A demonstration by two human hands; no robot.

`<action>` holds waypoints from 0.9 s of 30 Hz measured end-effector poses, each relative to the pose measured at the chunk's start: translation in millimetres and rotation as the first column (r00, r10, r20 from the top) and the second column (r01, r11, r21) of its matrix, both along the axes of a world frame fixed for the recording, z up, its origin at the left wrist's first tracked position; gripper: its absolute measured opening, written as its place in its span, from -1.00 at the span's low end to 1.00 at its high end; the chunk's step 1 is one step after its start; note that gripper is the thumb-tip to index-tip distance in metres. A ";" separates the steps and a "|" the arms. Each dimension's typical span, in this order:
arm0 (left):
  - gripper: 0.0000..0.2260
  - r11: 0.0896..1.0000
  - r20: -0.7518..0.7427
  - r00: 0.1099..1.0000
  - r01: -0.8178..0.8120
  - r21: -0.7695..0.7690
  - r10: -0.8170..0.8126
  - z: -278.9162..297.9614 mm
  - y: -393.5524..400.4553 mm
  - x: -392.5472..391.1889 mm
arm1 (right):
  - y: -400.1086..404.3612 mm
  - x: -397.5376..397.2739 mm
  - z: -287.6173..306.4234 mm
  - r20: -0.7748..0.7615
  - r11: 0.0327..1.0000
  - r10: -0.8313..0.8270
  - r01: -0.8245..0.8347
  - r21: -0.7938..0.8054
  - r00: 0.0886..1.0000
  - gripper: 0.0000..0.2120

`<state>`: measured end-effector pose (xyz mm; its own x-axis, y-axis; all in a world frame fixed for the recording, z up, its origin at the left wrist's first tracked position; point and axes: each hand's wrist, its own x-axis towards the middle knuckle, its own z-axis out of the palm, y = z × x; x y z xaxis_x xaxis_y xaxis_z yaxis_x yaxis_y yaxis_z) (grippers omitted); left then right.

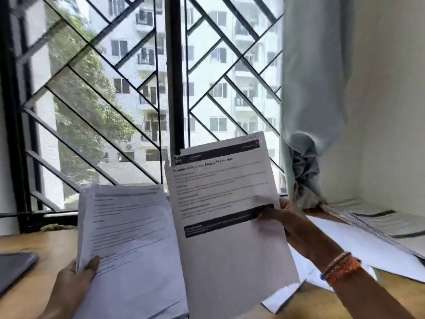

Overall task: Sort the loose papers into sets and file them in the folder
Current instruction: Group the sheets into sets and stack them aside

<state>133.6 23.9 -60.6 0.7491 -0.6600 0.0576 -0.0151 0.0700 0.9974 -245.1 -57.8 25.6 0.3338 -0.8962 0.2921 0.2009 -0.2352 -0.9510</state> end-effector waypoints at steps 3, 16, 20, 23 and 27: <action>-0.61 1.000 0.027 1.000 0.001 0.014 -0.001 -1.9 -2.5 -1.7 | 0.4 -3.5 -1.0 0.019 1.000 0.012 -0.012 0.015 1.000 -0.68; -0.66 0.936 -0.252 0.967 -0.116 -0.332 0.030 4.3 -2.3 0.5 | -16.6 10.7 1.3 0.104 0.766 -0.581 0.585 -0.265 0.807 -0.80; -0.58 0.865 -0.500 0.866 -0.275 -0.420 0.032 2.3 -2.6 33.2 | -14.5 30.2 21.9 0.022 0.293 -0.883 0.589 -0.753 0.468 -0.72; -0.80 0.802 -0.504 0.838 -0.442 -0.401 0.210 27.6 23.7 21.9 | -2.0 63.1 23.1 0.004 0.107 -0.948 0.333 -0.937 0.317 -0.64; -0.66 0.753 -0.457 0.833 -0.510 -0.417 0.311 38.4 27.7 32.9 | 21.6 122.8 6.8 -0.055 0.074 -0.966 0.070 -0.995 0.251 -0.77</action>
